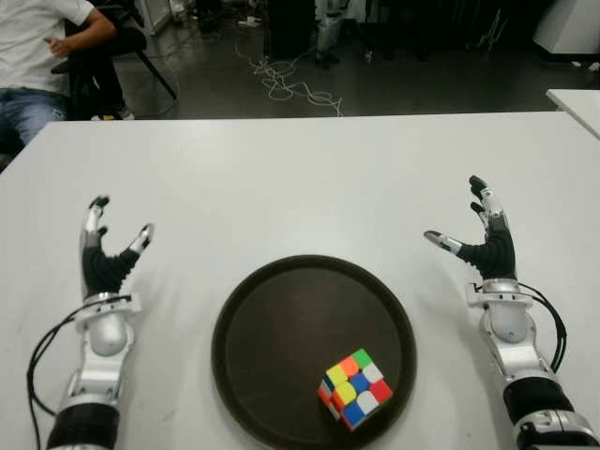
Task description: Pick up the Rubik's Cube and put it in the plate
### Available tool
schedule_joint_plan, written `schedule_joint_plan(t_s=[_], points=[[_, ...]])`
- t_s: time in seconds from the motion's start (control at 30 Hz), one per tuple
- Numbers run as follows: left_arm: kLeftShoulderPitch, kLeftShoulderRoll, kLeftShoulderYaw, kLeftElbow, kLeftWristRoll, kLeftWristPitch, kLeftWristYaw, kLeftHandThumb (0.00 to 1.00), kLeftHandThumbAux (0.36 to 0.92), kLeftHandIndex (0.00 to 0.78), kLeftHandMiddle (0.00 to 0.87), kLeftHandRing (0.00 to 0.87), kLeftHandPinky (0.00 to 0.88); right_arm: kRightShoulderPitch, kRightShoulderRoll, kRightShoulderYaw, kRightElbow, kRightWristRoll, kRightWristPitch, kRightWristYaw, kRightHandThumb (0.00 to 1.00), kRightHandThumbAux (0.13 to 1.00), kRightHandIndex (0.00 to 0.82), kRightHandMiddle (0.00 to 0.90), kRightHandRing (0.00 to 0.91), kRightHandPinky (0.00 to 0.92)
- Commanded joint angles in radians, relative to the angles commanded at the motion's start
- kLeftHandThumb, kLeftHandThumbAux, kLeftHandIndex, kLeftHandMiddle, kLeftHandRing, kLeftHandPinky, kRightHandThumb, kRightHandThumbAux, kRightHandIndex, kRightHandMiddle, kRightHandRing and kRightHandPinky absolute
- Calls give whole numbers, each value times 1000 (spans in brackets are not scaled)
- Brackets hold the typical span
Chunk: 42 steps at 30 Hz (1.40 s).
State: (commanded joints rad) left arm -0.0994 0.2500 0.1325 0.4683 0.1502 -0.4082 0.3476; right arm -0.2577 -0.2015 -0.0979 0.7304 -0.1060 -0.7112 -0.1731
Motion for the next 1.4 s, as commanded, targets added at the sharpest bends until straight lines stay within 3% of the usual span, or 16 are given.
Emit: schedule_joint_plan(t_s=[0.53, 0.87, 1.0, 1.17, 1.4], points=[[19, 3, 13, -20, -4, 14, -56, 0, 620, 0, 0, 0, 20, 25, 4, 4, -32, 9, 30, 26, 0, 775, 0, 0, 0, 0], [1, 7, 22, 50, 5, 0, -41, 0, 628, 0, 0, 0, 0, 37, 9, 5, -57, 3, 36, 33, 0, 786, 0, 0, 0, 0], [-5, 4, 25, 66, 10, 5, -31, 0, 632, 0, 0, 0, 35, 39, 7, 6, -59, 0, 33, 35, 0, 794, 0, 0, 0, 0], [-13, 10, 27, 97, -4, -11, -53, 0, 642, 0, 0, 3, 80, 36, 8, 6, -54, -5, 27, 30, 0, 803, 0, 0, 0, 0], [-24, 14, 33, 135, -20, -28, -75, 0, 623, 0, 0, 0, 63, 29, 16, 1, -44, -2, 34, 18, 0, 795, 0, 0, 0, 0]])
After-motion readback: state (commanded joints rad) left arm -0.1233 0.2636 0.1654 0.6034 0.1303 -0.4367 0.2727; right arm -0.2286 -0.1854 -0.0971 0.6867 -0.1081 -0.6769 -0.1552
